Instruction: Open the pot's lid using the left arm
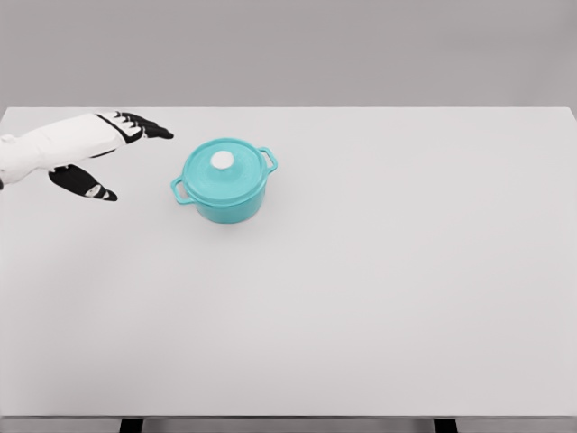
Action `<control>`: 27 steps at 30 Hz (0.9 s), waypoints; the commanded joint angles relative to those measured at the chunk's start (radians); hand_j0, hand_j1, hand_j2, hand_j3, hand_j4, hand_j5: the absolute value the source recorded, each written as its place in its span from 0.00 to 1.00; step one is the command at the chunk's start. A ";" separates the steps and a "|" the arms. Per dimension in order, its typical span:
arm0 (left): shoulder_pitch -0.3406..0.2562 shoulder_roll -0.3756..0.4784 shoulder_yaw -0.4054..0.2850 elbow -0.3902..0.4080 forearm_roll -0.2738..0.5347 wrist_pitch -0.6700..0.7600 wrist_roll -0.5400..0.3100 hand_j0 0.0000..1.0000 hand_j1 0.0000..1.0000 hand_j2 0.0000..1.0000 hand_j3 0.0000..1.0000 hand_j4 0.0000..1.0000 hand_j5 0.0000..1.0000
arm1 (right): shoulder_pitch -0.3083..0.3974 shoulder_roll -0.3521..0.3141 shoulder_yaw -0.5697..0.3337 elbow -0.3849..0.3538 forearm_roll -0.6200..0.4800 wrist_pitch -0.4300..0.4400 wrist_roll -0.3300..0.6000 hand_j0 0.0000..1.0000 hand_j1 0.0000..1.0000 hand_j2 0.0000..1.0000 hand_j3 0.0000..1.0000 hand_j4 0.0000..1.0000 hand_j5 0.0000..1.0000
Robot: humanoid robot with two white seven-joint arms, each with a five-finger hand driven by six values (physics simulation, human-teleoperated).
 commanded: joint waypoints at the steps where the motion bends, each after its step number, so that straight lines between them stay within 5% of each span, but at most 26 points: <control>1: 0.000 0.002 -0.001 0.001 0.000 -0.006 0.000 1.00 1.00 1.00 1.00 1.00 1.00 | 0.000 0.000 -0.001 0.000 -0.001 0.001 0.005 1.00 1.00 1.00 1.00 1.00 1.00; 14: -0.061 0.005 -0.036 0.050 -0.038 -0.122 0.000 1.00 1.00 1.00 1.00 1.00 1.00 | 0.011 0.000 0.002 0.000 0.001 0.000 0.002 1.00 1.00 1.00 1.00 1.00 1.00; 16: -0.161 0.010 -0.154 0.064 -0.049 -0.130 0.000 1.00 1.00 1.00 1.00 1.00 1.00 | 0.011 0.000 0.002 0.000 0.001 0.000 0.002 1.00 1.00 1.00 1.00 1.00 1.00; 18: -0.445 0.018 -0.499 0.147 -0.043 -0.122 0.000 1.00 1.00 1.00 1.00 1.00 1.00 | 0.011 0.000 0.002 0.000 0.001 0.000 0.002 1.00 1.00 1.00 1.00 1.00 1.00; 20: -0.618 0.021 -0.712 0.144 -0.043 -0.142 0.000 1.00 1.00 1.00 1.00 1.00 1.00 | 0.011 0.000 0.002 0.000 0.001 0.000 0.002 1.00 1.00 1.00 1.00 1.00 1.00; 21: -0.658 0.016 -0.763 0.145 -0.043 -0.142 0.000 1.00 1.00 1.00 1.00 1.00 1.00 | 0.011 0.000 0.002 0.000 0.001 0.000 0.002 1.00 1.00 1.00 1.00 1.00 1.00; 27: -0.764 -0.008 -0.726 0.127 -0.041 -0.142 0.000 1.00 1.00 1.00 1.00 1.00 1.00 | 0.011 0.000 0.002 0.000 0.001 0.000 0.002 1.00 1.00 1.00 1.00 1.00 1.00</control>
